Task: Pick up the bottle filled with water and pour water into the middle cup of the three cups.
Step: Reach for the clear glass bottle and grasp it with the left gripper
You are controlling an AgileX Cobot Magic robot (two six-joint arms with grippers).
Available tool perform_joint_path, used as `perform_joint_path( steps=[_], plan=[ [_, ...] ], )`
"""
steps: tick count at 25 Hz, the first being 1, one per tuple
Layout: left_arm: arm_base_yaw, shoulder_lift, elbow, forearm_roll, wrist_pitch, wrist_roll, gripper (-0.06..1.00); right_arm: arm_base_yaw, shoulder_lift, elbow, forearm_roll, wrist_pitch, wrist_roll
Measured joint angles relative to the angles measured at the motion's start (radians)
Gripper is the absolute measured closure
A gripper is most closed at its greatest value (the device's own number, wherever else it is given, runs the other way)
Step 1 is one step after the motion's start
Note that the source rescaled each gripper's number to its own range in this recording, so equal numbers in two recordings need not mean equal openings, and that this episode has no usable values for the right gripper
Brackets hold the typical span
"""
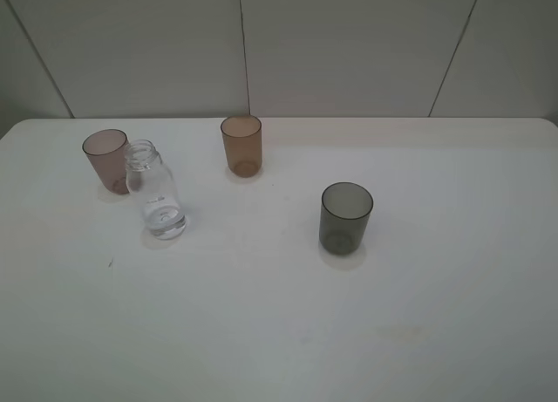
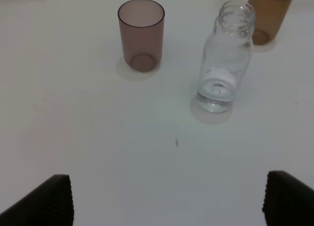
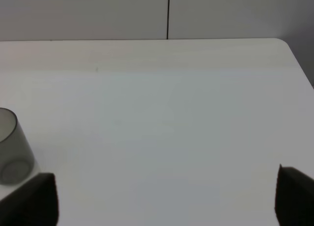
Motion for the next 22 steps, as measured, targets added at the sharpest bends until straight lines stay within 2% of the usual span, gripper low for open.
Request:
perform_joint_path(
  steps=[4,7,12,16,22],
  plan=[
    [0.0,0.0,0.0,0.0,0.0,0.0,-0.06,0.0,0.0,0.0,0.0,0.0,0.0],
    [0.0,0.015,-0.012,-0.043,-0.021,0.014,-0.06,0.0,0.0,0.0,0.0,0.0,0.0],
    [0.0,0.101,-0.019,-0.139,-0.258,0.07,-0.06,0.0,0.0,0.0,0.0,0.0,0.0],
    [-0.013,0.239,-0.005,-0.144,-0.414,0.085,-0.06,0.0,0.0,0.0,0.0,0.0,0.0],
    [-0.071,0.488,0.1,-0.149,-0.663,0.089,-0.06,0.0,0.0,0.0,0.0,0.0,0.0]
  ],
)
